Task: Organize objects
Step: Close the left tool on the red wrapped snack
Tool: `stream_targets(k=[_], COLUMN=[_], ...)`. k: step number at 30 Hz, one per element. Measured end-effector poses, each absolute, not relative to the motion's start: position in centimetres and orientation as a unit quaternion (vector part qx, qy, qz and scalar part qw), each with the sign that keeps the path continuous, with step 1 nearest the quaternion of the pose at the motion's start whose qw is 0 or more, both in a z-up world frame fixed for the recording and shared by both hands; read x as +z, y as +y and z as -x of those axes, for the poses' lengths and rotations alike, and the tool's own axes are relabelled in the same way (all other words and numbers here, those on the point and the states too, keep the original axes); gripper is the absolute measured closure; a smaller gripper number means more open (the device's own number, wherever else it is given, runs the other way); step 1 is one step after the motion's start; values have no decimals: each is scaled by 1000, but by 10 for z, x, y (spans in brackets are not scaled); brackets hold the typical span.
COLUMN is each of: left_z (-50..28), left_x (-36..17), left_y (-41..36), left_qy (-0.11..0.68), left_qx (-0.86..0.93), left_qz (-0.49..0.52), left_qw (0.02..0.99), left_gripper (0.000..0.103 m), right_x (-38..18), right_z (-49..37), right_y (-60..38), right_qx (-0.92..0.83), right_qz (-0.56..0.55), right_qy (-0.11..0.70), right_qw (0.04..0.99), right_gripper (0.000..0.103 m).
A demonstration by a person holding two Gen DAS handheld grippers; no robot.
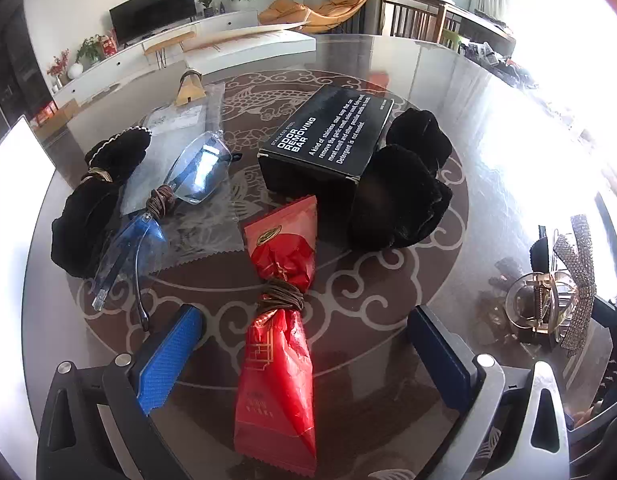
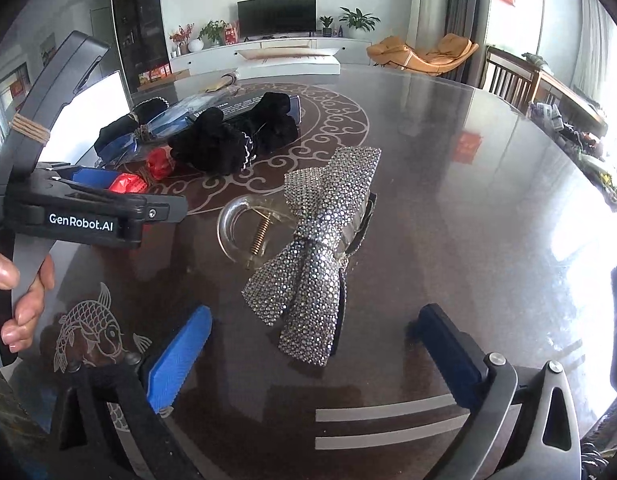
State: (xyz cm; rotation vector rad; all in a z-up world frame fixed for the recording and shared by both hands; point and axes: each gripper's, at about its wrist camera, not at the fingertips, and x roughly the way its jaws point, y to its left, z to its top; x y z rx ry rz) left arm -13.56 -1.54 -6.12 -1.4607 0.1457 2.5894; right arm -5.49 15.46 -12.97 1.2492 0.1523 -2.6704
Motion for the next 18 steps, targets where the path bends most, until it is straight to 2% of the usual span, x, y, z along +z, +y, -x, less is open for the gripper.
stream_targets(k=[18], left_z=[134], left_x=[-61], left_y=[-14], left_qy=[42], left_qx=[868], left_qz=[491], left_qw=[69], left_gripper=[0], right_x=[-130], right_z=[54], right_y=[155], right_qx=[-903], right_qz=[-417], right_qy=[52], right_qw=[94], right_gripper=[0])
